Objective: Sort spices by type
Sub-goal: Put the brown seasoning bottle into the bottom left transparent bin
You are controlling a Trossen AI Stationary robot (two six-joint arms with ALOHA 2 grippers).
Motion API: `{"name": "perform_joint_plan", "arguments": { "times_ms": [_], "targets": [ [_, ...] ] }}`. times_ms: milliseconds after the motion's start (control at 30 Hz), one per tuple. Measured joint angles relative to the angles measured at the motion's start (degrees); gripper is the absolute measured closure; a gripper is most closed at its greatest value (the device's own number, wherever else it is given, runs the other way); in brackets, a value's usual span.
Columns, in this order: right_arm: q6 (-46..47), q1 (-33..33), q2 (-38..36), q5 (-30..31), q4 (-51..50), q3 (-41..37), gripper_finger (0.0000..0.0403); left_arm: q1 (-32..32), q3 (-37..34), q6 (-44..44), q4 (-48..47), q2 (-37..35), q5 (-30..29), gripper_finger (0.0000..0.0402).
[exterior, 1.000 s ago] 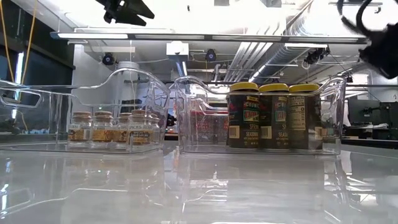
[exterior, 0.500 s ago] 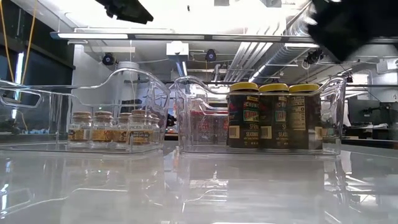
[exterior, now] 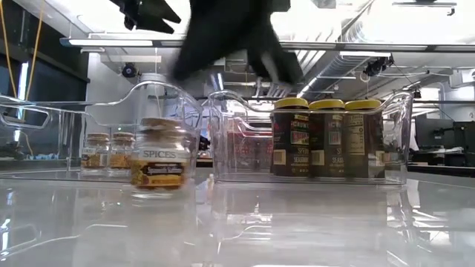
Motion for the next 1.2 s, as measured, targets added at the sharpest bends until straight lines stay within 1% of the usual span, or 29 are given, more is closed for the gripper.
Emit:
{"name": "perform_joint_plan", "arguments": {
  "times_ms": [67, 200, 267, 367, 467, 567, 633, 700, 833, 933, 1067, 1200],
  "targets": [
    [-4.10, 0.75, -0.93, 1.22, -1.45, 2.27, 0.0403, -1.53, 0.00, -2.44, 0.16, -0.04, 1.99, 0.0139],
    [-9.45, 3.14, -2.11, 3.74, -7.50, 5.87, 0.0403, -6.40, 0.00, -8.46, 0.19, -0.17, 3.42, 0.0139],
    [-10.17, 4.92, -2.51, 6.55, -11.71, 7.06, 0.0403, -10.36, 0.00, -12.41, -0.32, -0.03, 4.86, 0.0139],
    [-9.30, 8.37, -3.83, 10.80, -17.60, 8.42, 0.0403, -18.61, 0.04, -18.63, -2.46, 1.55, 5.73, 0.0139],
    [-6.44, 11.59, -4.59, 14.53, -23.79, 8.66, 0.0403, -28.65, 0.04, -24.05, -4.19, 5.57, 4.50, 0.0139],
    [-1.21, 13.66, -4.61, 15.97, -29.08, 8.60, 0.0403, -37.27, 0.57, -25.61, -3.01, 12.02, 3.22, 0.0139],
    [2.91, 14.69, -4.70, 15.95, -30.57, 8.60, 0.0403, -41.07, 2.30, -23.36, -2.95, 17.78, 3.26, 0.0139],
    [5.83, 15.71, -4.70, 15.98, -30.70, 8.60, 0.0403, -43.60, 4.65, -18.91, -3.84, 23.23, 3.66, 0.0139],
    [11.75, 17.09, -4.70, 17.48, -30.63, 8.60, 0.0403, -44.70, 10.51, -10.13, -5.91, 33.42, 4.11, 0.0139],
    [15.22, 17.50, -4.70, 19.01, -30.56, 8.60, 0.0403, -42.88, 13.86, -5.67, -7.29, 39.01, 7.43, 0.0139],
    [18.49, 17.49, -4.72, 21.57, -30.53, 8.60, 0.0403, -39.90, 15.76, -2.57, -8.42, 43.29, 11.48, 0.0139],
    [19.32, 17.50, -4.72, 22.29, -30.32, 8.60, 0.0403, -37.12, 15.80, 3.80, -8.73, 44.94, 12.90, 0.0139]
  ]
}}
